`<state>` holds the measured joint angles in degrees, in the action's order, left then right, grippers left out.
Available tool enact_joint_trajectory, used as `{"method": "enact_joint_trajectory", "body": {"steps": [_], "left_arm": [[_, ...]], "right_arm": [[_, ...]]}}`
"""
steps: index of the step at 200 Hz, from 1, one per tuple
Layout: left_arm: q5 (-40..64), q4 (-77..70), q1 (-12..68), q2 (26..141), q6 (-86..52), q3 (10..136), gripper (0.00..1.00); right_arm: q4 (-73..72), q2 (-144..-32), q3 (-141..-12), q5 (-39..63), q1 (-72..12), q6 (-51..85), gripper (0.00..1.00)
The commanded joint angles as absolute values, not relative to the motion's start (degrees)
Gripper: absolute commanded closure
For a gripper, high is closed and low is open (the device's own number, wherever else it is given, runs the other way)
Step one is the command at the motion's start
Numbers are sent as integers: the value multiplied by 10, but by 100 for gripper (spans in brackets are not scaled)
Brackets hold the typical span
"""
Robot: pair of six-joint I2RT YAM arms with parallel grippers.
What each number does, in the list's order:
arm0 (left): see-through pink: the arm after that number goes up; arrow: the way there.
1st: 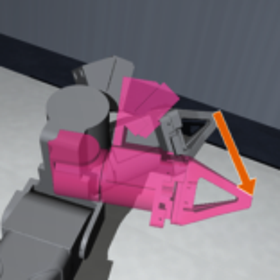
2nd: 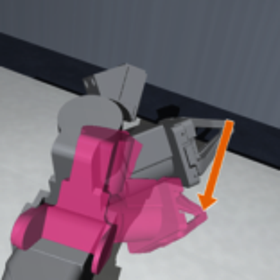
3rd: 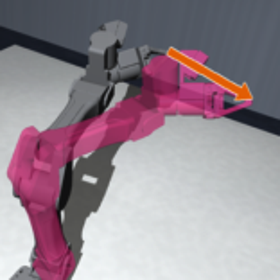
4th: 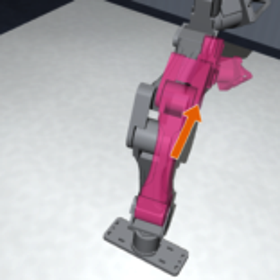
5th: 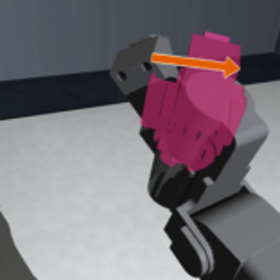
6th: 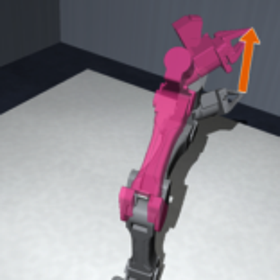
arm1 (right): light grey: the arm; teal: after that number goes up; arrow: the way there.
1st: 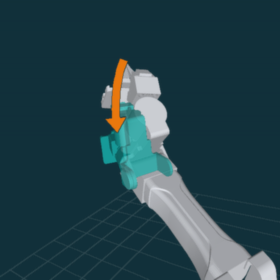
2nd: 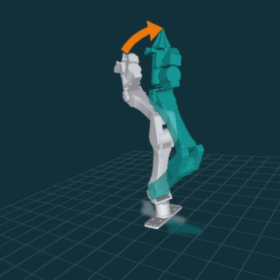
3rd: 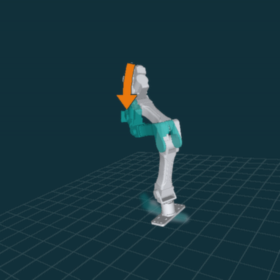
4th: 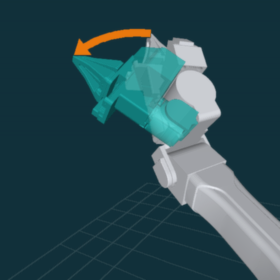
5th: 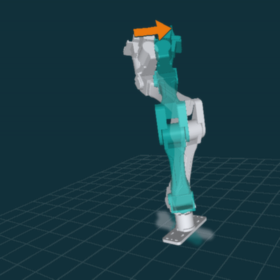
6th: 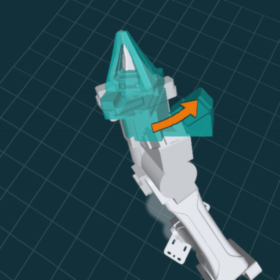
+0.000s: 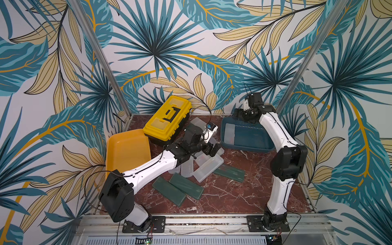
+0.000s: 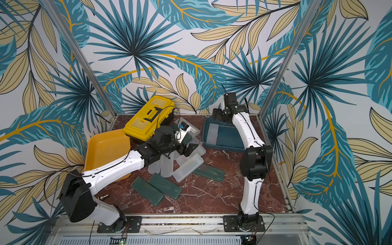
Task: Place the pencil cases by color into the storage box
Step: Place the pencil case at the storage box.
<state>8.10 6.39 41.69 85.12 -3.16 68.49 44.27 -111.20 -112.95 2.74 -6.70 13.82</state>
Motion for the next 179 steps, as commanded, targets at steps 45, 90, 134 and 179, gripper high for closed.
{"method": "enact_joint_trajectory", "body": {"steps": [45, 90, 134, 179], "left_arm": [[16, 110, 425, 773, -103, 566, 1], [-59, 154, 456, 746, -118, 536, 1], [-98, 254, 467, 712, -162, 537, 0], [-108, 243, 469, 663, -184, 486, 0]], "right_arm": [[332, -867, -815, 2, -83, 244, 5], [315, -747, -665, -56, -149, 299, 2], [298, -710, -589, -125, -230, 357, 1], [274, -709, -559, -177, -308, 449, 1]]}}
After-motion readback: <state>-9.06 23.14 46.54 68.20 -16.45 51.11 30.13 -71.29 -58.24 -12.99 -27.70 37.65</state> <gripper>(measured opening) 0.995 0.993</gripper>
